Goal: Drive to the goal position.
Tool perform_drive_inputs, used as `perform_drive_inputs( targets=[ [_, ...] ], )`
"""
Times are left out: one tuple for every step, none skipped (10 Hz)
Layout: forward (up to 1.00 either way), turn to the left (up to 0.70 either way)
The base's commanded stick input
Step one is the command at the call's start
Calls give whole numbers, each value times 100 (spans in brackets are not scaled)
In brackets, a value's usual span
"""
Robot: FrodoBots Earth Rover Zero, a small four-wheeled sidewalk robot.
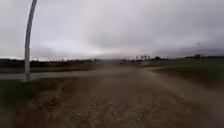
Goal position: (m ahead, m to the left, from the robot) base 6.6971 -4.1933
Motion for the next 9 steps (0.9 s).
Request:
perform_drive_inputs(
  targets=[
    [85,0],
    [85,-14],
    [85,-25],
    [85,-34],
    [85,-34],
    [85,-8],
    [85,-4],
    [85,0],
    [85,0]
  ],
)
